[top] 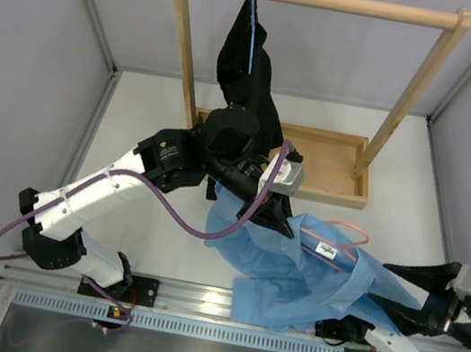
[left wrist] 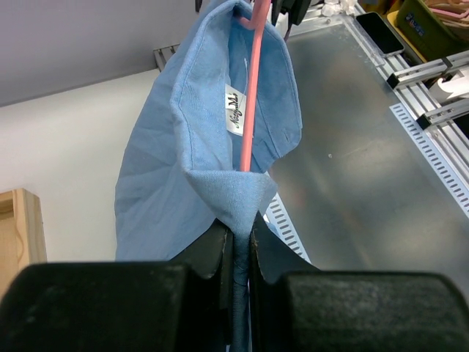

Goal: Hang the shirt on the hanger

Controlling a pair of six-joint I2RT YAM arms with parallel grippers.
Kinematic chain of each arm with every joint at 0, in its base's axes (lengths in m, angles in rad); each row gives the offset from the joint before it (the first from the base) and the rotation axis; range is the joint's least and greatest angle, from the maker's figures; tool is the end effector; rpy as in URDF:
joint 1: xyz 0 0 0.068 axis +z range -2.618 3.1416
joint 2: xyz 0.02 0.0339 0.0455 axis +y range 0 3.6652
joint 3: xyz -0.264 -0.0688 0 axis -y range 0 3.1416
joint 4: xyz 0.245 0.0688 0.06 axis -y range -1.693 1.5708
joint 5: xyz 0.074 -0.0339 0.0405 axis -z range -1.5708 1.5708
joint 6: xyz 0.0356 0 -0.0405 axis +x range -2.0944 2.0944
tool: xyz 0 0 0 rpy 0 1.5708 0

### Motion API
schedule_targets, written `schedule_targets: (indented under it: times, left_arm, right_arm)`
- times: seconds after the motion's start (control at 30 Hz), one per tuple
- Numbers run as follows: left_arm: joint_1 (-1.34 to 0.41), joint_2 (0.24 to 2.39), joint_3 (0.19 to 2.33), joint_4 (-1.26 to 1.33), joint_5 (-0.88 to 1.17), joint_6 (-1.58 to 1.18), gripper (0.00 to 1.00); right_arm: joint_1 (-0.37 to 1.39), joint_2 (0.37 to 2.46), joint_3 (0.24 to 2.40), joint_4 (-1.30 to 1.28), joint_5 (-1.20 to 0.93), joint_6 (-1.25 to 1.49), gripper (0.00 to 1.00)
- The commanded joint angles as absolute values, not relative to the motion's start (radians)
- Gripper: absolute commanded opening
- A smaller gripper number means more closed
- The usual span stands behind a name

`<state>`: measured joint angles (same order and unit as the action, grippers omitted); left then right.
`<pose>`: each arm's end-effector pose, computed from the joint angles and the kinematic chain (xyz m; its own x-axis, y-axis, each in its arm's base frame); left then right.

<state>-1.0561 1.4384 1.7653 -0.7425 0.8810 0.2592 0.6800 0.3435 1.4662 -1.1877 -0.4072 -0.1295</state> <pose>0.1171 -0.2628 0.4717 0.0389 0.2625 -0.9641 0.9222 -0.3810 -0.0665 -0.0633 -0.0331 0.4423 0.0642 -0.1006 -0.9929 -0.8838 0.4563 -0.1034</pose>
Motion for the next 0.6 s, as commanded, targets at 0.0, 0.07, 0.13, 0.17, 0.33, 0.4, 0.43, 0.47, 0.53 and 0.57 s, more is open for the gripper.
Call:
schedule_targets:
  times: [0.0, 0.07, 0.13, 0.17, 0.33, 0.4, 0.43, 0.47, 0.53, 0.57]
  left_arm:
    - [-1.046, 1.379, 1.816, -0.71, 0.943, 0.255, 0.0]
    - [-1.046, 1.368, 1.807, -0.71, 0.937, 0.253, 0.0]
    - [-1.048, 1.365, 1.804, -0.71, 0.943, 0.25, 0.0]
    - [-1.046, 1.364, 1.807, -0.709, 0.945, 0.25, 0.0]
    - [-1.045, 1.373, 1.819, -0.709, 0.943, 0.23, 0.0]
    - [-1.046, 1.373, 1.819, -0.71, 0.922, 0.227, 0.0]
    - [-1.046, 1.37, 1.818, -0.71, 0.892, 0.224, 0.0]
    - [-1.045, 1.364, 1.816, -0.71, 0.87, 0.224, 0.0]
    - [-1.045, 1.359, 1.818, -0.71, 0.789, 0.216, 0.0]
    - [-1.045, 1.358, 1.819, -0.706, 0.758, 0.21, 0.05]
  right_arm:
    - [0.699, 0.393, 1.439, -1.209, -0.386, -0.137, 0.55]
    - [0.699, 0.4, 1.43, -1.194, -0.402, -0.137, 0.55]
    - [0.698, 0.413, 1.399, -1.171, -0.443, -0.135, 0.52]
    - [0.698, 0.416, 1.385, -1.157, -0.463, -0.137, 0.5]
    - [0.698, 0.466, 1.348, -1.1, -0.517, -0.169, 0.16]
    - [0.698, 0.46, 1.358, -1.074, -0.511, -0.176, 0.0]
    - [0.696, 0.451, 1.361, -1.066, -0.503, -0.175, 0.0]
    - [0.698, 0.431, 1.362, -1.054, -0.471, -0.166, 0.0]
    - [0.698, 0.411, 1.37, -1.031, -0.436, -0.155, 0.0]
    - [0.698, 0.4, 1.377, -1.029, -0.413, -0.149, 0.0]
